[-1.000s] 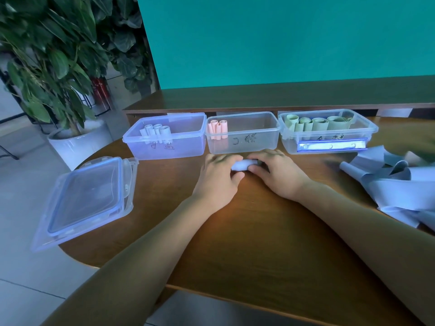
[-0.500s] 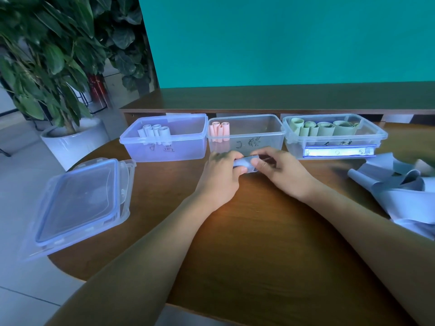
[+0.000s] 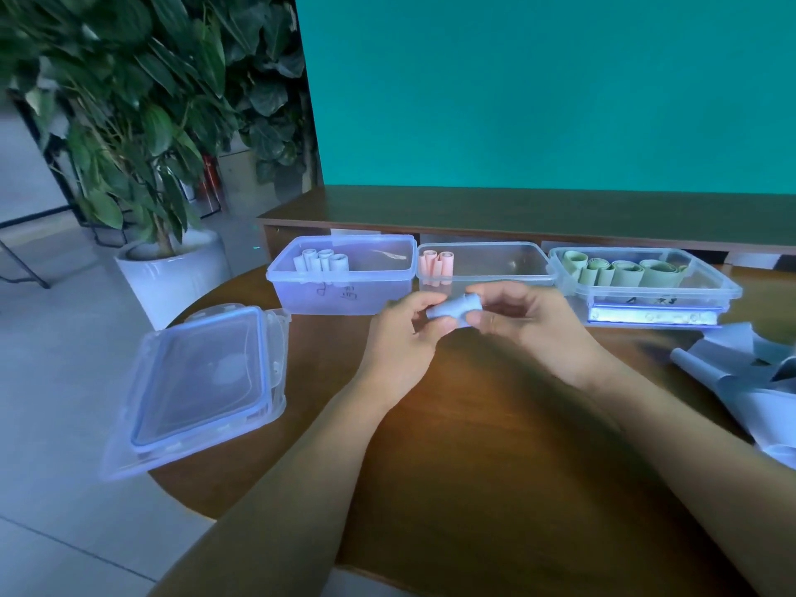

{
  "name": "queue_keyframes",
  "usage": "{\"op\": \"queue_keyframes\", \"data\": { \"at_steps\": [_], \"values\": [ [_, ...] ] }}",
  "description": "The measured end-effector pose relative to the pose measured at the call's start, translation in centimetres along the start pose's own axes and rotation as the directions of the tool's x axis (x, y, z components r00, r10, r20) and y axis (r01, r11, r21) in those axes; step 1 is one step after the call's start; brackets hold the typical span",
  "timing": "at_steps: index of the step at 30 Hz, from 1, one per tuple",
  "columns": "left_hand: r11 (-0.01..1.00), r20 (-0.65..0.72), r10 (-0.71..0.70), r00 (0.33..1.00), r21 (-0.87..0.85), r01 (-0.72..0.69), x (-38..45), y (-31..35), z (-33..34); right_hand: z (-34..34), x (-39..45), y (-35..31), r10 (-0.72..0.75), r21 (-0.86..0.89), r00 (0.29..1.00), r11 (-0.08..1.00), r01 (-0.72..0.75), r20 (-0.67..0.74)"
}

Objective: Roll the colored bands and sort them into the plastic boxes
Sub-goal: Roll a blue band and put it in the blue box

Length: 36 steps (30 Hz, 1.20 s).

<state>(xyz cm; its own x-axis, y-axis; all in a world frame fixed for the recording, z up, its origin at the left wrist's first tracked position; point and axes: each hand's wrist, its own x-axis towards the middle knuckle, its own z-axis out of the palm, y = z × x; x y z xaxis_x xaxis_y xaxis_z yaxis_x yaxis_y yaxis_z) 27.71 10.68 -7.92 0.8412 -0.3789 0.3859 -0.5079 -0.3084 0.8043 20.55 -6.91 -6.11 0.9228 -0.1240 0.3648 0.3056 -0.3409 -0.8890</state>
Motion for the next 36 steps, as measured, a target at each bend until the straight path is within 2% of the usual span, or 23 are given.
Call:
{"op": "queue_keyframes", "data": {
  "at_steps": [4, 9, 12, 14, 18, 24, 28, 31, 36],
  "values": [
    [0.958, -0.038, -0.068, 0.997, -0.280, 0.054, 0.5, 0.1, -1.1, 0.2, 1.6, -1.0, -0.032, 0.044, 0.999, 0.999, 0.032, 0.002],
    [0.875, -0.160, -0.180, 0.971, -0.477, 0.083, 1.0, -0.1, -2.2, 2.0, 4.7, -1.8, -0.059, 0.010, 0.998, 0.998, 0.059, 0.005],
    [0.886, -0.298, -0.239, 0.924, -0.456, 0.082, 1.6, -0.7, -2.4, 3.1, 7.0, -2.6, -0.082, -0.087, 0.996, 0.993, 0.086, 0.041],
    [0.900, -0.417, -0.276, 0.866, -0.430, 0.080, 1.9, -1.3, -2.7, 3.7, 8.9, -3.1, -0.081, -0.151, 0.996, 0.985, 0.088, 0.048],
    [0.958, -0.583, -0.243, 0.775, -0.272, 0.096, 2.5, -2.7, -3.4, 4.7, 12.9, -3.4, -0.059, -0.323, 0.997, 0.944, 0.072, 0.049],
    [0.969, -0.585, -0.247, 0.773, -0.139, 0.204, 4.0, -4.7, -3.6, 6.3, 19.2, -1.8, -0.036, -0.622, 0.986, 0.772, 0.132, 0.165],
    [0.955, -0.580, -0.293, 0.760, -0.141, 0.260, 4.5, -5.1, -3.3, 7.5, 22.8, 0.2, 0.026, -0.713, 0.967, 0.681, 0.170, 0.255],
    [0.958, -0.588, -0.283, 0.758, -0.137, 0.252, 4.5, -5.2, -3.1, 8.8, 24.3, 1.0, 0.083, -0.745, 0.951, 0.643, 0.178, 0.299],
    [0.957, -0.594, -0.286, 0.752, -0.134, 0.259, 4.6, -5.6, -2.9, 10.6, 25.6, 1.6, 0.158, -0.797, 0.940, 0.583, 0.158, 0.302]
  ]
}}
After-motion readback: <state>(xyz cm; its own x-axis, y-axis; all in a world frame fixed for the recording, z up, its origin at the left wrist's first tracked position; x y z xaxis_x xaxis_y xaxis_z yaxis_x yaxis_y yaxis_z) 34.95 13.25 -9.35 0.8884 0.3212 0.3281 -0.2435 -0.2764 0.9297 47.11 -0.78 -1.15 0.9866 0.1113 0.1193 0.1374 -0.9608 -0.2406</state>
